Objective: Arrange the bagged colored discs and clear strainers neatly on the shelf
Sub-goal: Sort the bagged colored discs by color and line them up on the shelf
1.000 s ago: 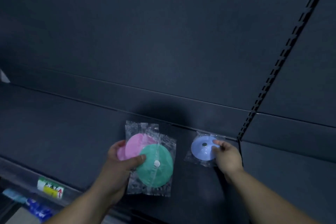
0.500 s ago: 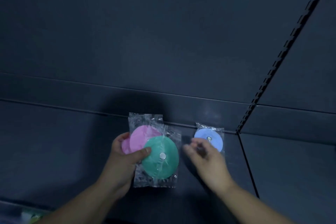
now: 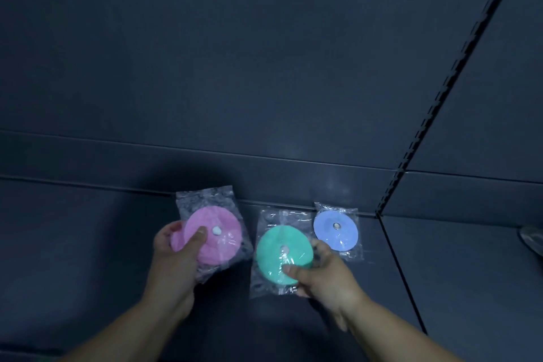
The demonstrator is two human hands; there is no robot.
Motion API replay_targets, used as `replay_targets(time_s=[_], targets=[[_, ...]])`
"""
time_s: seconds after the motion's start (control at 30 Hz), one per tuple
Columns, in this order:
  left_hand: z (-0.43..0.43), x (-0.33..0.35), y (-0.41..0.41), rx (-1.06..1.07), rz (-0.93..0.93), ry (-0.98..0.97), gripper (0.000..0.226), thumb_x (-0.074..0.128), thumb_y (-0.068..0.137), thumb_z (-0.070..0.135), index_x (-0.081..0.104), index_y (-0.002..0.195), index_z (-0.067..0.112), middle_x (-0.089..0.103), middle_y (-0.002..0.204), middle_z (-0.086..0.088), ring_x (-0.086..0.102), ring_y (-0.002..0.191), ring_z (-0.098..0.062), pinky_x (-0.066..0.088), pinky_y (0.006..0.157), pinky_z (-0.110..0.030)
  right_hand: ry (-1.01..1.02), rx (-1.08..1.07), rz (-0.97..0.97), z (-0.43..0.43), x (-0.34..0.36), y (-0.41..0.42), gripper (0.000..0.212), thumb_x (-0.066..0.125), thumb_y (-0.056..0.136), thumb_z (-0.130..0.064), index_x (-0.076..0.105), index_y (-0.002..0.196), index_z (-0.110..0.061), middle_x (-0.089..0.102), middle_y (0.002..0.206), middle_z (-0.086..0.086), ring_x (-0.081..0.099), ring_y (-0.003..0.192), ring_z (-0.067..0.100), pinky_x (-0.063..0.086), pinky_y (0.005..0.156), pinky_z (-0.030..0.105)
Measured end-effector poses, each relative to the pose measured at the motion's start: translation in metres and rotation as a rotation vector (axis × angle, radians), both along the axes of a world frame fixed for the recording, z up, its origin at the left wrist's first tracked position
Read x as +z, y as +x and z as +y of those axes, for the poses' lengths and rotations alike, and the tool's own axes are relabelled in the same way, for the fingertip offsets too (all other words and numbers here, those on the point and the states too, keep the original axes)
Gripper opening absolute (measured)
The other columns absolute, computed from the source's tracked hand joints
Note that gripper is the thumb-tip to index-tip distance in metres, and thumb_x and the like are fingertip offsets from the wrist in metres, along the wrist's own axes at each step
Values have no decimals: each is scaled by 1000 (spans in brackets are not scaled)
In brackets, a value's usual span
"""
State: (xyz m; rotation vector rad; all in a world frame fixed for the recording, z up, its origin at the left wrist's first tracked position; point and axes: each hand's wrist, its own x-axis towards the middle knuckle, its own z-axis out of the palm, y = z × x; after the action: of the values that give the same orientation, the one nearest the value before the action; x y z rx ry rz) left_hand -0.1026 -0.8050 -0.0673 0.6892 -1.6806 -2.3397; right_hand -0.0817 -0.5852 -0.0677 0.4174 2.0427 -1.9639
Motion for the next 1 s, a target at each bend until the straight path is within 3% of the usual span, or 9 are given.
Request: replay_targets(time_s=[0.23, 0.33, 0.43, 0.5, 0.57, 0.7, 0.77, 0.83, 1.0], targets=[[-33, -2, 6, 31, 70, -47, 38, 66, 87, 11, 46, 117, 24, 58, 119, -5, 60, 107, -29, 48, 95, -54, -26, -100, -22, -23, -15, -48, 50, 70, 81, 5, 52, 123, -14, 64, 111, 6, 65, 92, 24, 55, 58, 24], [-40, -2, 10, 8, 86, -59, 38, 66, 87, 11, 47, 117, 23, 60, 114, -3, 61, 106, -30, 48, 95, -54, -29, -124, -42, -37, -20, -65, 79, 74, 76, 6, 36, 141, -17, 57, 118, 3, 64, 101, 28, 59, 68, 31], [-48, -2, 13, -2, 107, -90, 35, 68, 85, 12, 49, 112, 27, 60, 117, -5, 61, 104, -28, 49, 94, -50, 337, 13, 39, -40, -20, -66, 106, 83, 67, -9, 20, 149, -30, 58, 121, 2, 63, 108, 25, 53, 92, 34], [-52, -2, 15, -10, 117, -94, 34, 68, 85, 12, 50, 108, 29, 61, 116, -5, 63, 103, -28, 50, 93, -50, 666, 141, 118, -43, -18, -61, 95, 82, 69, -19, 29, 146, -31, 49, 129, 4, 56, 114, 20, 39, 97, 17], [-54, -3, 17, -22, 124, -93, 34, 68, 85, 11, 50, 109, 29, 61, 115, -5, 64, 101, -28, 51, 90, -48, 777, 180, 174, -45, -18, -57, 75, 79, 74, -21, 44, 140, -25, 39, 132, 6, 55, 111, 18, 32, 92, 9], [-54, -2, 19, -28, 136, -91, 39, 66, 85, 7, 49, 117, 22, 61, 112, -4, 63, 96, -25, 52, 77, -34, 830, 202, 230, -50, -24, -59, 59, 78, 77, -25, 56, 131, -16, 33, 137, 3, 55, 111, 18, 33, 97, 11], [-56, -2, 18, -34, 132, -92, 40, 66, 85, 7, 48, 118, 21, 60, 112, -3, 63, 98, -26, 51, 79, -35, 843, 197, 237, -54, -23, -62, 54, 77, 78, -26, 58, 127, -13, 34, 137, 2, 55, 111, 19, 34, 98, 13], [-57, -2, 17, -40, 130, -93, 40, 66, 85, 6, 48, 117, 21, 60, 112, -3, 62, 100, -26, 51, 82, -36, 867, 211, 253, -58, -23, -65, 53, 76, 79, -27, 59, 126, -11, 34, 137, 2, 55, 112, 19, 34, 99, 14], [-59, -6, 16, -42, 129, -90, 38, 66, 85, 6, 49, 113, 24, 59, 110, -1, 61, 97, -24, 50, 74, -30, 905, 244, 270, -67, -28, -69, 57, 75, 80, -34, 57, 128, -8, 35, 140, 4, 52, 119, 18, 30, 105, 15]])
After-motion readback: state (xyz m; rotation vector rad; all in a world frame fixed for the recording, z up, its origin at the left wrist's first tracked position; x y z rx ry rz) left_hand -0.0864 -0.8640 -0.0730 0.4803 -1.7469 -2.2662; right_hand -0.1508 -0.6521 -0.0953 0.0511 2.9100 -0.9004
